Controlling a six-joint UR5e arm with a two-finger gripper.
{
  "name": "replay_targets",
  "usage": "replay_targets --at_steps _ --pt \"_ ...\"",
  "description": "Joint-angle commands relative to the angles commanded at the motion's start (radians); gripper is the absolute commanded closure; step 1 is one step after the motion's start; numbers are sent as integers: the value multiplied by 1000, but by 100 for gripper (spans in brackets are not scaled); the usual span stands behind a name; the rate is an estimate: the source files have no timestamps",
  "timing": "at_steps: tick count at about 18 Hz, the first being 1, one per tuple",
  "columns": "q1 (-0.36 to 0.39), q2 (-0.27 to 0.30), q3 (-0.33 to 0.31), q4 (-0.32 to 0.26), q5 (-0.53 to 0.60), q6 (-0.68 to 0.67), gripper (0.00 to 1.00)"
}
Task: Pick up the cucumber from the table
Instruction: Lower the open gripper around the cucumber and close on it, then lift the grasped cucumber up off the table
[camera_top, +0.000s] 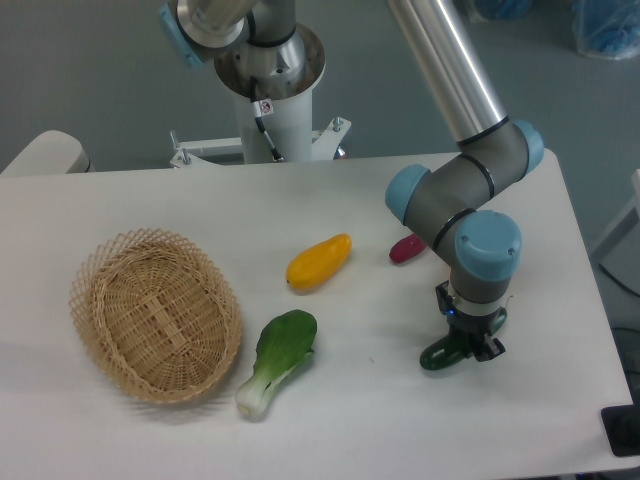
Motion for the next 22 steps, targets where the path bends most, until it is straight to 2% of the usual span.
replay_targets --at_steps 3,8,12,14,17,22 --pt "-9 5 58 -68 0 -43 100" --pt "-40 8 130 -123 0 -89 100" --pt "-55 3 241 -265 -12 -140 100" --pt "-80 -1 285 -316 -15 -205 100" --pt "-104 0 308 -332 -46 -299 100" --pt "-120 5 310 -333 -55 -305 100"
